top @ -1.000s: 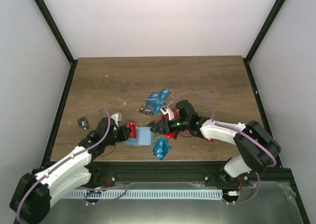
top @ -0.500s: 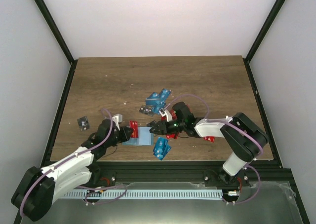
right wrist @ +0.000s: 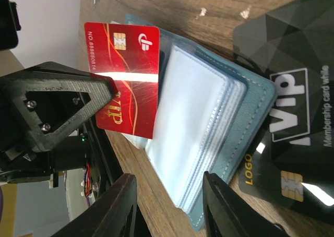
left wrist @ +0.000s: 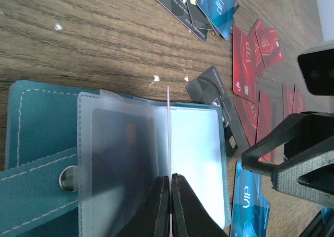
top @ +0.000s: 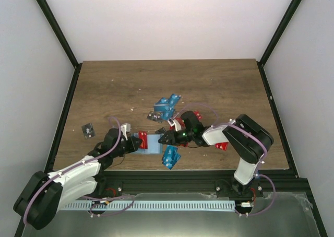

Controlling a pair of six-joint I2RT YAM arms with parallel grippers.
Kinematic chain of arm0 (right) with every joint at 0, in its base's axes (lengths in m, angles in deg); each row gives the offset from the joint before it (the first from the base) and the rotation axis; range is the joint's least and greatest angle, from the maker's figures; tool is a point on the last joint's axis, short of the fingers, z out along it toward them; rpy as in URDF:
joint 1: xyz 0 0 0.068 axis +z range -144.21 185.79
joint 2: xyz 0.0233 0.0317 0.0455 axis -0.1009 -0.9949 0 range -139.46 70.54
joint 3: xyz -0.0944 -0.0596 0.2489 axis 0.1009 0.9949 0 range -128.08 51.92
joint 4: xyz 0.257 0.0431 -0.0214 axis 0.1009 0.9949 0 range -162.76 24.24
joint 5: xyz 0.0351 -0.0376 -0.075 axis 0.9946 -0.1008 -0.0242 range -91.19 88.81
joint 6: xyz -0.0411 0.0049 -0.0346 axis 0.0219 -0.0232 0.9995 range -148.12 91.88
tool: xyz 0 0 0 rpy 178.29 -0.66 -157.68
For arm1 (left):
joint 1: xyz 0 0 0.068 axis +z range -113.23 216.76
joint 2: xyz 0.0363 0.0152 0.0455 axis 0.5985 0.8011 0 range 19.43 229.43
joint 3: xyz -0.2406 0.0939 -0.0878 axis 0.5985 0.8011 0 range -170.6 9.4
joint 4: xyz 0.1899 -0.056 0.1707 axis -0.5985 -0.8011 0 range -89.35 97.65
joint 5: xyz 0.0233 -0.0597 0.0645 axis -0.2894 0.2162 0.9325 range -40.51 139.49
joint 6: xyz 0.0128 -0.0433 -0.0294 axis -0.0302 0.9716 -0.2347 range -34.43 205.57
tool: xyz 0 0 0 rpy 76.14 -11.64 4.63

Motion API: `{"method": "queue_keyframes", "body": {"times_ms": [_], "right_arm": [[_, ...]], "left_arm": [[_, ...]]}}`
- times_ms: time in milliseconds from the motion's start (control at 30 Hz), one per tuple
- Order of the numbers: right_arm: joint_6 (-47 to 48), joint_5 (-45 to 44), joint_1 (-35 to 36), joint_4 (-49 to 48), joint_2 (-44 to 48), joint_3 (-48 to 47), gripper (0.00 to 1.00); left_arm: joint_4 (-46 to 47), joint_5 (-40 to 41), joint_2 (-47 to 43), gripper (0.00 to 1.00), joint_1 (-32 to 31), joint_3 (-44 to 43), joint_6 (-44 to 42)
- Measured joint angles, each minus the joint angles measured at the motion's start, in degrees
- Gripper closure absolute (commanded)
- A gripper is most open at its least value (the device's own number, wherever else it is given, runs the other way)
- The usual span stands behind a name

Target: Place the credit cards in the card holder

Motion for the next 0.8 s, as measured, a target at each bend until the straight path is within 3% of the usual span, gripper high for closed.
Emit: {"method": "queue_keyframes", "body": {"times_ms": [800], "right_arm": [[-4.2,-0.52,1.88,-6.67,-4.92,1.57,0.7]], "left_arm": [[3.78,-4.0,0.83,0.96,0.0,2.56,4.63]]}}
